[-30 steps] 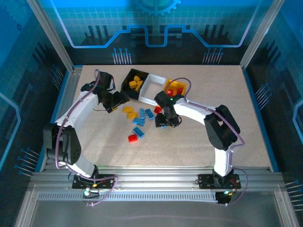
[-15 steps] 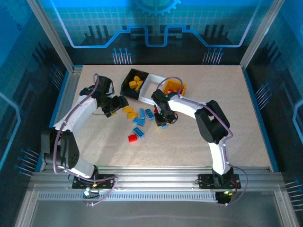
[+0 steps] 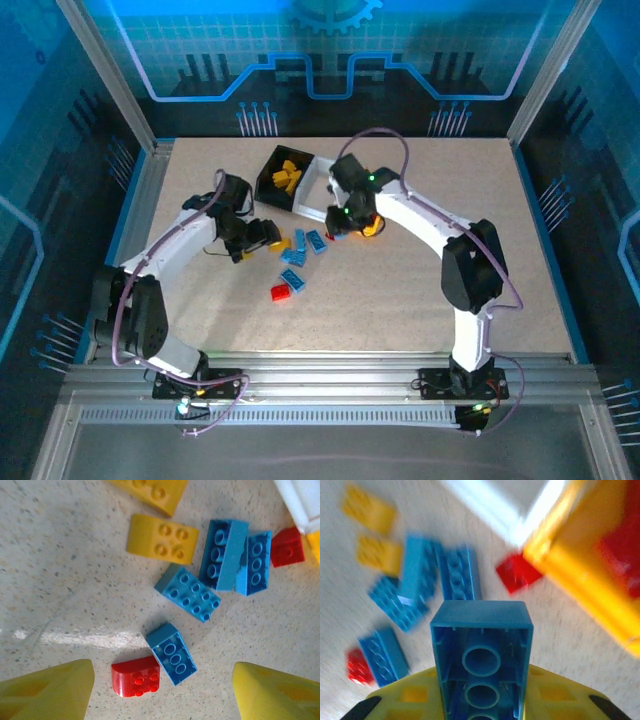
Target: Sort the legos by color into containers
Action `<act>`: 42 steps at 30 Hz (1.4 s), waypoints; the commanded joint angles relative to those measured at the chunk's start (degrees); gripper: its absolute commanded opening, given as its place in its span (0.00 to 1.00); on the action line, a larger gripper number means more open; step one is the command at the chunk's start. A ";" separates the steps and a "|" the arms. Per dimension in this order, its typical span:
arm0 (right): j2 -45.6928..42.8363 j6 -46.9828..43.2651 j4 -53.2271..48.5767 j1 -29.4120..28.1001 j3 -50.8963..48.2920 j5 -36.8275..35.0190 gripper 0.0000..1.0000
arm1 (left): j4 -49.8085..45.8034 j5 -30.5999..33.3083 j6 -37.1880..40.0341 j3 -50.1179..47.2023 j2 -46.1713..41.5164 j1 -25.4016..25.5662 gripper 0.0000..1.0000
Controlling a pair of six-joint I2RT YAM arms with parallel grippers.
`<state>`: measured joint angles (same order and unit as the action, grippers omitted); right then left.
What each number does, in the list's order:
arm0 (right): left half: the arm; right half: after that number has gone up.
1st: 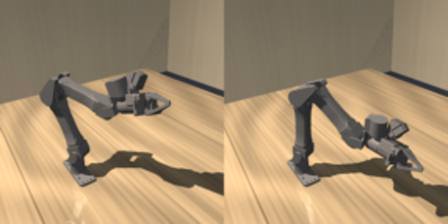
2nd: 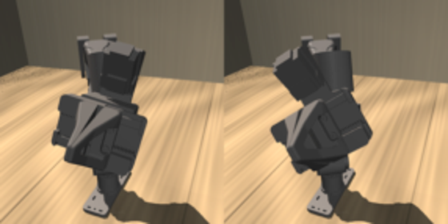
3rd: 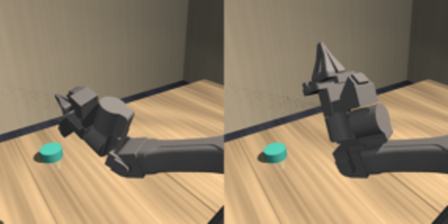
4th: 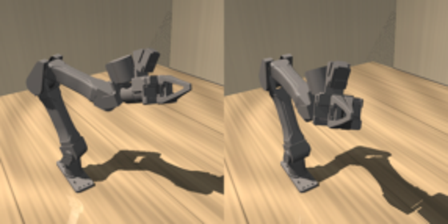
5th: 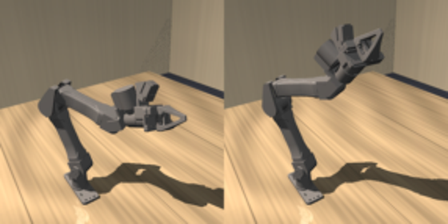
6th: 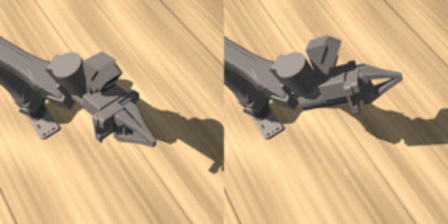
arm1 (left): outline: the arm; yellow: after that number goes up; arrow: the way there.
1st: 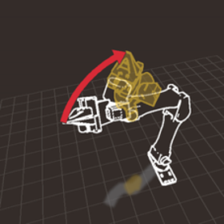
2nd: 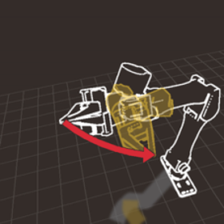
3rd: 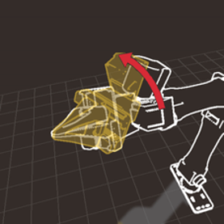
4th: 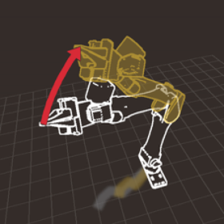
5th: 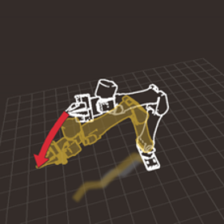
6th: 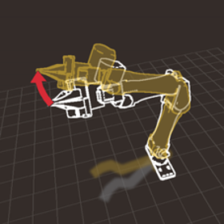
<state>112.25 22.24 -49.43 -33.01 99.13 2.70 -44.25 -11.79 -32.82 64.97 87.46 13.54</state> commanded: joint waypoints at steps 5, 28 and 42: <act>17.20 1.36 -6.14 3.80 25.95 1.71 0.28 | -0.16 1.42 1.71 -0.64 4.24 1.52 0.75; 21.87 3.99 -4.37 7.79 30.63 5.73 0.64 | -2.17 -1.87 2.58 19.09 22.75 0.70 0.74; -2.23 4.56 3.06 7.18 1.72 4.84 0.64 | -6.60 1.07 2.23 31.55 33.93 6.17 0.59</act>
<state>113.97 26.57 -47.99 -25.23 104.05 7.57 -47.72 -11.62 -31.20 93.86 119.22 19.53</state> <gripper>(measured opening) 0.638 0.594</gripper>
